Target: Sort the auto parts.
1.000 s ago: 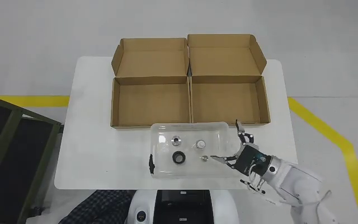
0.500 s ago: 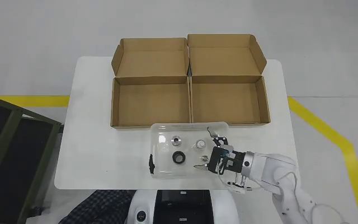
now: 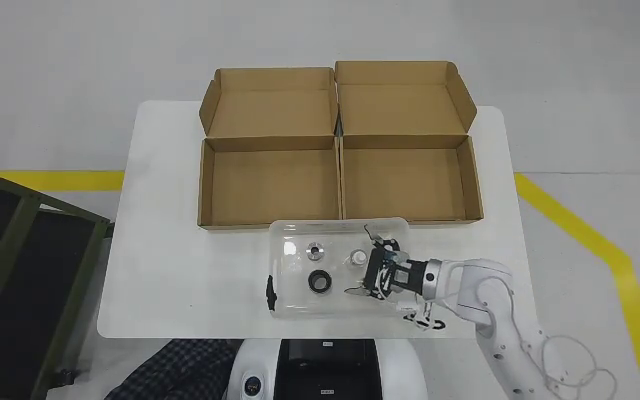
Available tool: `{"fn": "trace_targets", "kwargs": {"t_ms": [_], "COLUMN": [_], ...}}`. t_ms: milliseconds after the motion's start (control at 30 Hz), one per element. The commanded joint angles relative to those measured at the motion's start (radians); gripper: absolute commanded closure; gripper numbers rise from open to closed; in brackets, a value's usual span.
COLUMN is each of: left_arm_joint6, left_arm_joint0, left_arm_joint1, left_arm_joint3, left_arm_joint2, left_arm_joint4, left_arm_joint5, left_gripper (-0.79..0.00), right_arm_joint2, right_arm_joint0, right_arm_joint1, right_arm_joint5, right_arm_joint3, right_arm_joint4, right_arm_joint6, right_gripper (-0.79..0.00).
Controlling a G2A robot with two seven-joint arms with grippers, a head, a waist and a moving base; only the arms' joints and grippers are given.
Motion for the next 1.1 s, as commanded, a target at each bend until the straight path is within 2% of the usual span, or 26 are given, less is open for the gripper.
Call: {"fn": "trace_targets", "kwargs": {"t_ms": [0, 100, 200, 267, 333, 400, 467, 567, 633, 667, 700, 1067], "left_arm_joint6": [0.000, 0.000, 0.000, 0.000, 0.000, 0.000, 0.000, 0.000, 0.000, 0.000, 0.000, 0.000], "left_arm_joint0": [0.000, 0.000, 0.000, 0.000, 0.000, 0.000, 0.000, 0.000, 0.000, 0.000, 0.000, 0.000], "left_arm_joint1": [0.000, 0.000, 0.000, 0.000, 0.000, 0.000, 0.000, 0.000, 0.000, 0.000, 0.000, 0.000], "left_arm_joint3": [0.000, 0.000, 0.000, 0.000, 0.000, 0.000, 0.000, 0.000, 0.000, 0.000, 0.000, 0.000], "left_arm_joint2": [0.000, 0.000, 0.000, 0.000, 0.000, 0.000, 0.000, 0.000, 0.000, 0.000, 0.000, 0.000], "left_arm_joint4": [0.000, 0.000, 0.000, 0.000, 0.000, 0.000, 0.000, 0.000, 0.000, 0.000, 0.000, 0.000], "left_arm_joint5": [0.000, 0.000, 0.000, 0.000, 0.000, 0.000, 0.000, 0.000, 0.000, 0.000, 0.000, 0.000], "left_gripper": [-0.785, -0.785, -0.785, -0.785, -0.785, -0.785, -0.785, -0.785, -0.785, -0.785, -0.785, -0.785], "right_arm_joint2": [-0.004, -0.012, -0.020, -0.022, -0.025, -0.026, -0.025, -0.022, -0.018, -0.016, -0.014, 0.004], "right_arm_joint0": [0.008, 0.024, 0.035, 0.039, 0.041, 0.042, 0.042, 0.040, 0.036, 0.034, 0.031, 0.002], "right_arm_joint1": [0.001, 0.002, 0.003, 0.004, 0.006, 0.007, 0.009, 0.012, 0.015, 0.016, 0.017, 0.031], "right_arm_joint5": [0.003, 0.008, 0.011, 0.012, 0.017, 0.023, 0.029, 0.033, 0.033, 0.033, 0.031, 0.003], "right_arm_joint3": [0.016, 0.041, 0.054, 0.061, 0.066, 0.069, 0.071, 0.067, 0.058, 0.052, 0.044, -0.036], "right_arm_joint4": [0.009, 0.020, 0.026, 0.027, 0.028, 0.029, 0.031, 0.032, 0.033, 0.032, 0.031, 0.055], "right_arm_joint6": [0.002, 0.009, 0.018, 0.024, 0.029, 0.033, 0.036, 0.039, 0.040, 0.040, 0.039, -0.012], "right_gripper": [-0.785, -0.785, -0.653, -0.600, -0.502, -0.489, -0.388, -0.292, -0.179, -0.049, 0.000, 0.000]}}
